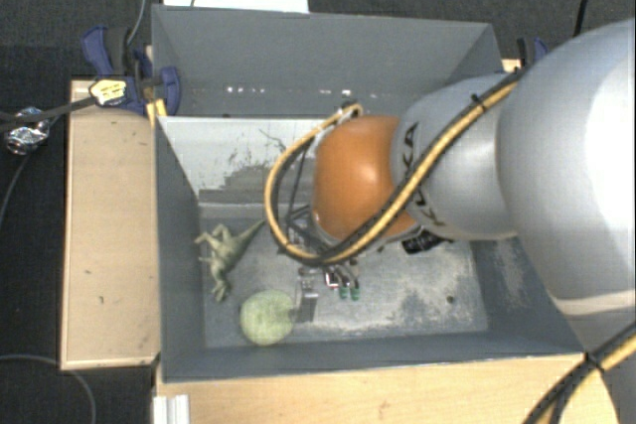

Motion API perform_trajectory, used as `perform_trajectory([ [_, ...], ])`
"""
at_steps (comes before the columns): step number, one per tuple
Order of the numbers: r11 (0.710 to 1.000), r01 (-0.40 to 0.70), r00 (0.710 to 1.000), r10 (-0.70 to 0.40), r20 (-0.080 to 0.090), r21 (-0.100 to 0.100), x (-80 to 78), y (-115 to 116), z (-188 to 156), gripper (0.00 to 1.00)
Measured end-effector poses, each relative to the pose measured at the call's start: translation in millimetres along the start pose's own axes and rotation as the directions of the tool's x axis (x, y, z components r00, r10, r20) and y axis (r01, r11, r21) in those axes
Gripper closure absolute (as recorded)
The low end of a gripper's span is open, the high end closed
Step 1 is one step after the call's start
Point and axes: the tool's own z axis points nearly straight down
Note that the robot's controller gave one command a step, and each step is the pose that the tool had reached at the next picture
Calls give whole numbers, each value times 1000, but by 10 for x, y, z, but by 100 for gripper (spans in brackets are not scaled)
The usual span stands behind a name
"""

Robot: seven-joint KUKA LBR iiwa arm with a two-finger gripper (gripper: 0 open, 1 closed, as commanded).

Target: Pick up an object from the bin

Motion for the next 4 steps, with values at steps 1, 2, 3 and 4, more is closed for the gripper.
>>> perform_trajectory([
  [1,994,-108,994,108,0,-1,84,152,102,0],
  [2,970,245,969,-245,10,0,9,384,217,100],
  [3,970,244,970,-244,10,0,9,384,218,100],
  [4,964,266,964,-266,13,1,39,497,205,100],
])
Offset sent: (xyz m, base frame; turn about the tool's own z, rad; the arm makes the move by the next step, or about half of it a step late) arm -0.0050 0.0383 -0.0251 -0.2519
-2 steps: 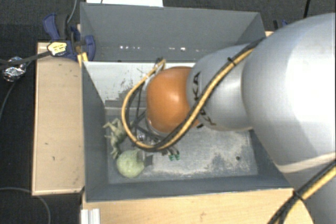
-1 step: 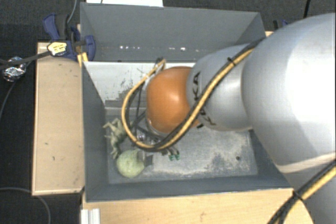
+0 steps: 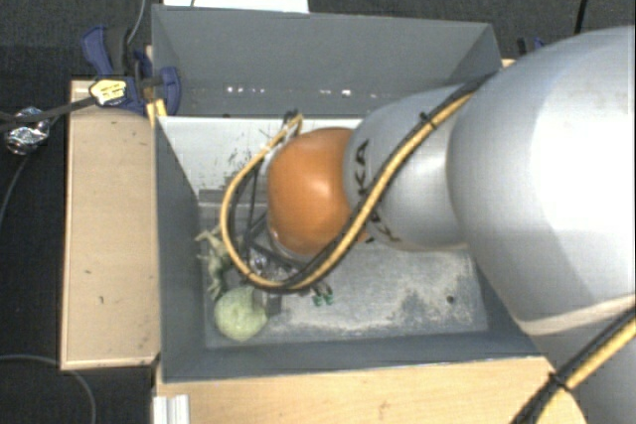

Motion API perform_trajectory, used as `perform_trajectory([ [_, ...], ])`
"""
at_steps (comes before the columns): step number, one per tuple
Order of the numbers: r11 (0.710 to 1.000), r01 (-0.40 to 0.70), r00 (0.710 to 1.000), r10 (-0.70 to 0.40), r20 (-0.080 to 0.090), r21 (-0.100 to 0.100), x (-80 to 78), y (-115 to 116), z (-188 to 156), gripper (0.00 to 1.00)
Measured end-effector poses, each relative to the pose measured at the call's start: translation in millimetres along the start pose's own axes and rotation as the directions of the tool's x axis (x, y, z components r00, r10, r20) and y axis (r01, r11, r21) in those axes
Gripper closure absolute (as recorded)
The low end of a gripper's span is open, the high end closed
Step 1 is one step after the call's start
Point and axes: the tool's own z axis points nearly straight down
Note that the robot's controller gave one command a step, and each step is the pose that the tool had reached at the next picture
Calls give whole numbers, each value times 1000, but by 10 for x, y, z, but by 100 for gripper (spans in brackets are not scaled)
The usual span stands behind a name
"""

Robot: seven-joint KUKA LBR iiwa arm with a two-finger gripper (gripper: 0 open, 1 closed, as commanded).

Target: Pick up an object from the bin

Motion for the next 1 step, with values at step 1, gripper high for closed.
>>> perform_trajectory([
  [1,1000,25,1000,-25,3,-2,15,247,-3,100],
])
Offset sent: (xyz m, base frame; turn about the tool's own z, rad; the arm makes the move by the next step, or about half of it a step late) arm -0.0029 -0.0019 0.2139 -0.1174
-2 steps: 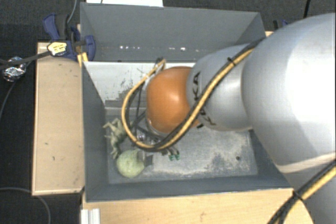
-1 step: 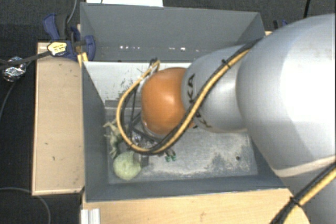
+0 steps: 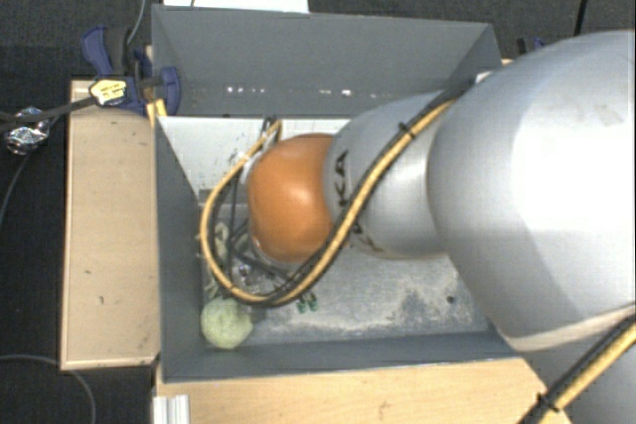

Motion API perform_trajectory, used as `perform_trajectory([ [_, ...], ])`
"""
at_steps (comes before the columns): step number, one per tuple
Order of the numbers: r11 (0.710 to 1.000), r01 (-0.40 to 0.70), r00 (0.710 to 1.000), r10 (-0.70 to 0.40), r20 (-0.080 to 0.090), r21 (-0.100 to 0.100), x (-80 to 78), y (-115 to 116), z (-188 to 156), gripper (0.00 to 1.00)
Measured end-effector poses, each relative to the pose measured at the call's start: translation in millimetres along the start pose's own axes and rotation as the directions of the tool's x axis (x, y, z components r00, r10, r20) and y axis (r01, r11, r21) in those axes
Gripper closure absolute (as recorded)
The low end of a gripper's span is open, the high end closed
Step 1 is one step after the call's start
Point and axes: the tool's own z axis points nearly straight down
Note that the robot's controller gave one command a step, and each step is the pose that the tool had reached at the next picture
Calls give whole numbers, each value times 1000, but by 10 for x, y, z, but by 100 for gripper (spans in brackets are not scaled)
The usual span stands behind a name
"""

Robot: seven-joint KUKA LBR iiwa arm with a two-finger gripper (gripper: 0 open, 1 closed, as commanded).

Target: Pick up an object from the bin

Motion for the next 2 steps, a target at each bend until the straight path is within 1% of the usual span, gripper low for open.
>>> perform_trajectory([
  [1,1000,6,1000,-6,0,0,2,48,-7,100],
  [2,990,144,990,-144,1,-1,78,-187,-308,100],
])
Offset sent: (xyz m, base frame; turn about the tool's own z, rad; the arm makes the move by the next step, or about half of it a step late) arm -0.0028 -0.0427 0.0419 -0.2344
